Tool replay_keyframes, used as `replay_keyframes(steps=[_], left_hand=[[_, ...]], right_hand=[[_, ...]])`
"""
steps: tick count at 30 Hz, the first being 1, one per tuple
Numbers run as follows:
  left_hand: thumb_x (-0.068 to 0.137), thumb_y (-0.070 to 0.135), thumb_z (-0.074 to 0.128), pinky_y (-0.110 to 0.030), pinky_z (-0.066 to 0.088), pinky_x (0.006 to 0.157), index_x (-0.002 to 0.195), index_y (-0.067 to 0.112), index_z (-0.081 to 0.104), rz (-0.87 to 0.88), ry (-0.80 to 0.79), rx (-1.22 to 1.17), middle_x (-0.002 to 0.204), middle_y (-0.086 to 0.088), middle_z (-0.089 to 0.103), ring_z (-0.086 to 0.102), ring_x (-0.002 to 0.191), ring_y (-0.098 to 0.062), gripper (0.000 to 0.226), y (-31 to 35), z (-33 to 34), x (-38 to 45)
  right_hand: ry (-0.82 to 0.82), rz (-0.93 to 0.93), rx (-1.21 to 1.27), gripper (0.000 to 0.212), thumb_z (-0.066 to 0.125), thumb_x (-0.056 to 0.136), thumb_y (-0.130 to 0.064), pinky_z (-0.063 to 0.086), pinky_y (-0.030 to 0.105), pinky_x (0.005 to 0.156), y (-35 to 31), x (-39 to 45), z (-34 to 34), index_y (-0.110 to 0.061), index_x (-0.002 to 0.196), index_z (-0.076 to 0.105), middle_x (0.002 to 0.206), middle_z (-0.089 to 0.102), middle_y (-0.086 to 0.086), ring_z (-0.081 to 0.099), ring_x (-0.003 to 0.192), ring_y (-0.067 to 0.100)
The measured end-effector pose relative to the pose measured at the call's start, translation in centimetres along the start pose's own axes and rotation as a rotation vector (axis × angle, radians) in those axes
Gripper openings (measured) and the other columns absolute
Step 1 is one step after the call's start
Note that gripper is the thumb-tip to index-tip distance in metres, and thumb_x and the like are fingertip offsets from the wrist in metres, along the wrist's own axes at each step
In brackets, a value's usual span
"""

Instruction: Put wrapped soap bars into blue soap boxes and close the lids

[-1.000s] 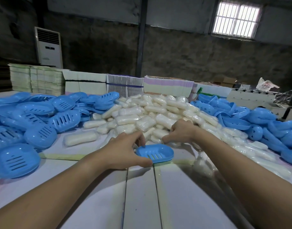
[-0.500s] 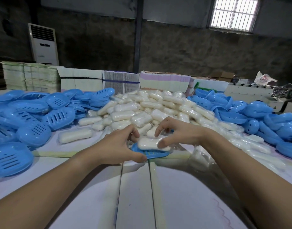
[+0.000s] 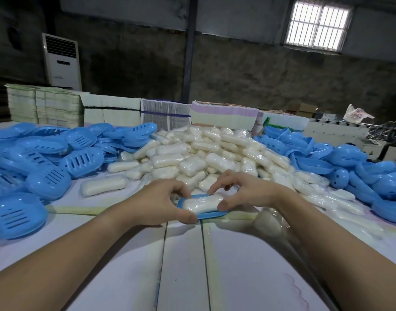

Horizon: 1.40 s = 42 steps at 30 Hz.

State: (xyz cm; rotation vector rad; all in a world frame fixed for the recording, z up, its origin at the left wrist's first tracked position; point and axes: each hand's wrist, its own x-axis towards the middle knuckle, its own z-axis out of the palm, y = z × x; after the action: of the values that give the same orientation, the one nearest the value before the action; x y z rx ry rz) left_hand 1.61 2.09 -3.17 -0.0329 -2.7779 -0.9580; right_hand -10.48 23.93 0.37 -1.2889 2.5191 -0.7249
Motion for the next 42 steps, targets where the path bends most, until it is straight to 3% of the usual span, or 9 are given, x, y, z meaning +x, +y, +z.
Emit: replay_keyframes(steps=[5,10,17,21,24,28,31,37,42], left_hand=[[0.064,0.049,0.089,-0.011,0.038,0.063,0.093,0.037,0.069,-0.01,-0.004,0.012,0.094,0.019,0.063,0.057,0.078,0.006,0.038,-0.1,0.0,0.1],[0.063,0.049,0.091,-0.019,0.047,0.074,0.095,0.036,0.071,-0.03,-0.016,0.0,0.1,0.014,0.068,0.062,0.092,-0.005,0.04,-0.2,-0.3,0.0],[0.065,0.04,0.093,-0.029,0.053,0.095,0.109,0.032,0.071,-0.021,-0.029,-0.031,0.106,0.013,0.072,0.066,0.1,-0.004,0.05,0.0,-0.4,0.1],[0.064,0.044,0.092,-0.03,0.054,0.094,0.105,0.034,0.071,-0.018,-0.039,-0.043,0.106,0.014,0.071,0.065,0.101,-0.004,0.047,-0.1,-0.3,0.2],[0.063,0.044,0.092,-0.027,0.054,0.093,0.105,0.037,0.07,-0.012,-0.034,-0.044,0.107,0.017,0.07,0.065,0.102,-0.002,0.048,-0.3,-0.2,0.2],[0.066,0.042,0.091,-0.027,0.053,0.095,0.109,0.038,0.068,0.012,-0.054,-0.049,0.109,0.017,0.069,0.064,0.104,-0.002,0.049,-0.2,-0.3,0.2],[0.066,0.056,0.084,-0.028,0.051,0.096,0.11,0.044,0.065,0.049,-0.065,0.014,0.114,0.02,0.064,0.06,0.109,-0.004,0.05,-0.3,-0.2,0.0],[0.055,0.081,0.058,-0.024,0.042,0.102,0.117,0.07,0.044,0.158,-0.095,0.154,0.12,0.028,0.046,0.042,0.116,0.006,0.064,-0.4,0.0,0.0],[0.048,0.095,0.056,-0.014,0.038,0.093,0.12,0.079,0.035,0.188,-0.059,0.152,0.119,0.037,0.043,0.037,0.116,0.02,0.077,-1.3,0.4,0.7]], right_hand=[[-0.008,0.047,0.027,0.046,0.076,0.054,-0.057,0.047,0.032,0.096,1.3,-0.8,-1.1,-0.041,0.097,0.074,0.115,0.064,-0.002,0.057,0.104,0.013],[0.021,0.018,0.031,0.039,0.081,0.055,-0.058,0.048,0.04,0.097,1.5,0.3,0.1,-0.043,0.091,0.075,0.112,0.068,0.003,0.062,0.1,0.022],[0.086,-0.003,0.044,0.022,0.085,0.072,-0.042,0.041,0.007,0.067,1.6,1.0,0.8,-0.049,0.087,0.071,0.1,0.065,-0.005,0.055,0.074,-0.002],[0.064,0.029,0.097,0.028,0.078,0.063,-0.056,0.049,0.022,0.073,1.8,0.5,0.2,-0.042,0.088,0.077,0.1,0.069,-0.001,0.062,0.08,0.01],[0.087,0.03,0.099,0.017,0.082,0.068,-0.047,0.043,0.013,0.062,2.0,0.8,0.2,-0.038,0.082,0.077,0.079,0.068,-0.012,0.057,0.065,-0.001],[0.068,0.093,0.127,0.012,0.085,0.071,-0.037,0.045,0.011,0.062,1.7,0.7,0.1,-0.032,0.079,0.079,0.088,0.073,-0.002,0.062,0.069,0.0],[0.049,0.118,0.139,0.008,0.082,0.075,-0.036,0.045,0.014,0.056,1.1,-0.1,-0.4,-0.03,0.081,0.079,0.074,0.071,-0.006,0.06,0.06,0.003],[0.777,0.243,0.108,0.008,0.07,0.083,-0.03,0.044,0.026,0.065,5.0,-1.4,-4.2,-0.031,0.09,0.073,0.084,0.066,-0.008,0.061,0.076,0.011],[1.145,0.666,-0.192,0.032,0.057,0.087,-0.027,0.046,0.042,0.094,12.7,-6.6,-8.6,-0.025,0.117,0.066,0.119,0.058,0.005,0.052,0.113,0.029]])
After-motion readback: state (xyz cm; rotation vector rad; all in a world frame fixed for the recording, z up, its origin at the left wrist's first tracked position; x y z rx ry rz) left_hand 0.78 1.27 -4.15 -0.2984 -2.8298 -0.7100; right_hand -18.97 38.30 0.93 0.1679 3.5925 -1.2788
